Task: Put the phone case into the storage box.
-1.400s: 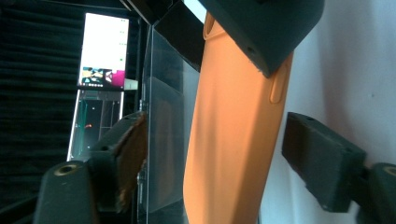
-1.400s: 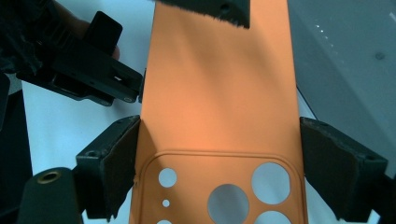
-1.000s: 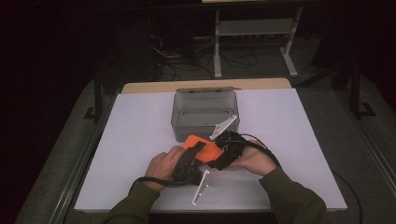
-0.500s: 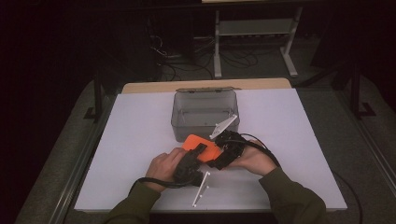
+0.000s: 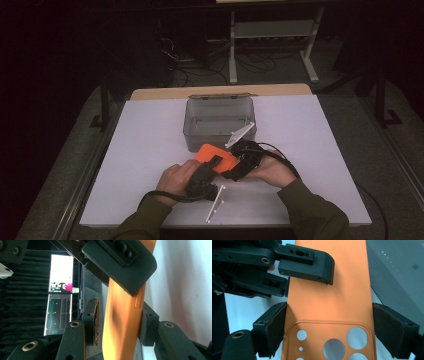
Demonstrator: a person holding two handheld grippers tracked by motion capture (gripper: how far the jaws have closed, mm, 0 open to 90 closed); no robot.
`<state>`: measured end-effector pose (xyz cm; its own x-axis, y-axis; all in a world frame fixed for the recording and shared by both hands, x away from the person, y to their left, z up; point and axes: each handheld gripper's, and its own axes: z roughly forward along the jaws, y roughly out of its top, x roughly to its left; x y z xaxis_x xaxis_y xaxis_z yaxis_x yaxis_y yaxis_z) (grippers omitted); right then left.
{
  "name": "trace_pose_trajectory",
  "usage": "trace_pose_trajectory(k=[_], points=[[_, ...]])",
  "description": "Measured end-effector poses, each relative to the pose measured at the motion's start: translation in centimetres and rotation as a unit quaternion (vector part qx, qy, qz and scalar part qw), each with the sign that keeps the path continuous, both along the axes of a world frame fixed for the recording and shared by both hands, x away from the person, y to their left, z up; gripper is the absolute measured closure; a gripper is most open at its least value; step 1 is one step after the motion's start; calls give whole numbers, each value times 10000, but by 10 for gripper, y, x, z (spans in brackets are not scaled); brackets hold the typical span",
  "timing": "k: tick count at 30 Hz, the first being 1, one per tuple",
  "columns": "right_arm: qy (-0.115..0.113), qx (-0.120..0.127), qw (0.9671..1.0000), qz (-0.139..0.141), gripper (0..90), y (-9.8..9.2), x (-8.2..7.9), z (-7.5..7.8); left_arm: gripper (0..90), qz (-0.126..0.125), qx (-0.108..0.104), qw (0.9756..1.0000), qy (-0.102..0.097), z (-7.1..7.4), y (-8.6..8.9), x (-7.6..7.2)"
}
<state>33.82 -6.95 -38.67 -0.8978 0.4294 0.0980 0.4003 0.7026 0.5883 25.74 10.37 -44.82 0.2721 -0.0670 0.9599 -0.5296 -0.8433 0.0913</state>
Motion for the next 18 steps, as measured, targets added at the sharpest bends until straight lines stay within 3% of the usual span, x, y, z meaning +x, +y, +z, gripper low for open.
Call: trace_pose_trajectory(k=[18], points=[[126, 49, 9999, -59, 153, 0, 2, 0, 687, -128, 125, 9998, 68, -1, 0, 0]])
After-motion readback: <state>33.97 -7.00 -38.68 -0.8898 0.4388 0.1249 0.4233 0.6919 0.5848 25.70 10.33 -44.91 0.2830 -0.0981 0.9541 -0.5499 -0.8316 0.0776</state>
